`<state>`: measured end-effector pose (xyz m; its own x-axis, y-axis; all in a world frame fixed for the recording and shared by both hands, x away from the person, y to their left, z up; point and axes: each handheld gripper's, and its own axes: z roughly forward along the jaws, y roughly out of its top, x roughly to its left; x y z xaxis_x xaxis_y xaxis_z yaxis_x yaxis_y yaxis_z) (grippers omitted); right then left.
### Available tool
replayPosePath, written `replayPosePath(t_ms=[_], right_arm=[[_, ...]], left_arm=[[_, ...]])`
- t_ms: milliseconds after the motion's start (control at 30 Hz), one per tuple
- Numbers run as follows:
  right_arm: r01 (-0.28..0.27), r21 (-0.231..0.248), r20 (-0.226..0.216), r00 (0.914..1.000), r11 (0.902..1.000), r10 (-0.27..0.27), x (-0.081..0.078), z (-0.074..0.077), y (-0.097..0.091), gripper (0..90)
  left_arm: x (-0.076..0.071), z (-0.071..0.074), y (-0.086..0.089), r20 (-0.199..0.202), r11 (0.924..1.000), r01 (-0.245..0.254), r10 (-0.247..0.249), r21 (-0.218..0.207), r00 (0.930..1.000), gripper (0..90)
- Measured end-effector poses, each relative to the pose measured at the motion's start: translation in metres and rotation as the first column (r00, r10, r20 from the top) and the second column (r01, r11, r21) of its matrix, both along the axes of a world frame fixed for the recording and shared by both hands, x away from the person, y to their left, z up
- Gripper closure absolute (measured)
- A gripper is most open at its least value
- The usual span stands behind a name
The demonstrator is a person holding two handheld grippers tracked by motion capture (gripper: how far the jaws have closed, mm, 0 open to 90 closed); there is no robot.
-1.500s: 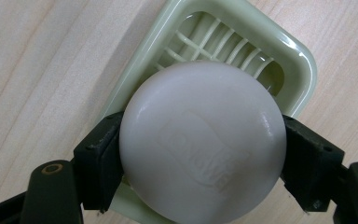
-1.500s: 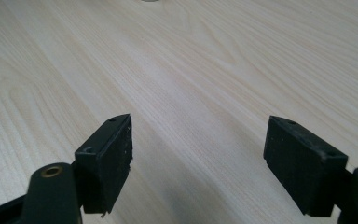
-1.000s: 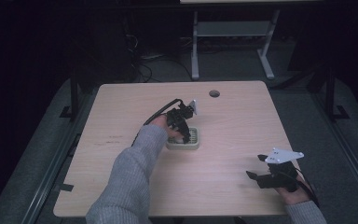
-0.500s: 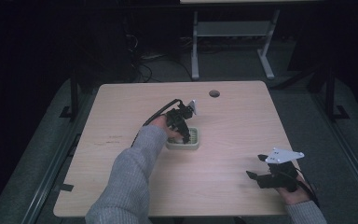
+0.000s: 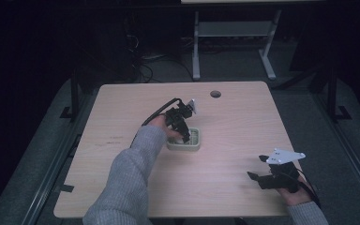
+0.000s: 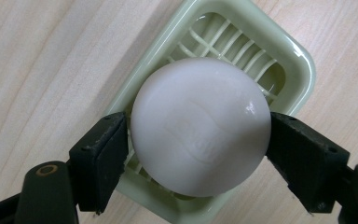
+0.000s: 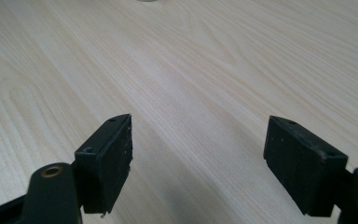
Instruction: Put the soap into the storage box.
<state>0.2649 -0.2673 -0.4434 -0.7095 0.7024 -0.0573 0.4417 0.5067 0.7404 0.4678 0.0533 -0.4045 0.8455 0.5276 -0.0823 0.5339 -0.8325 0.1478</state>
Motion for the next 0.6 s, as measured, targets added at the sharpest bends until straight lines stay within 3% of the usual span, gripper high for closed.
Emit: replayPosePath(t_ms=[600], right_arm=[[-0.004, -0.003, 0.002, 1.0000, 1.0000, 0.004, 0.000, 0.000, 0.001, 23.2]], left_arm=[[-0.008, 0.017, 0.009, 0.034, 0.9997, -0.006, 0.007, -0.024, 0.9994, 22.5]])
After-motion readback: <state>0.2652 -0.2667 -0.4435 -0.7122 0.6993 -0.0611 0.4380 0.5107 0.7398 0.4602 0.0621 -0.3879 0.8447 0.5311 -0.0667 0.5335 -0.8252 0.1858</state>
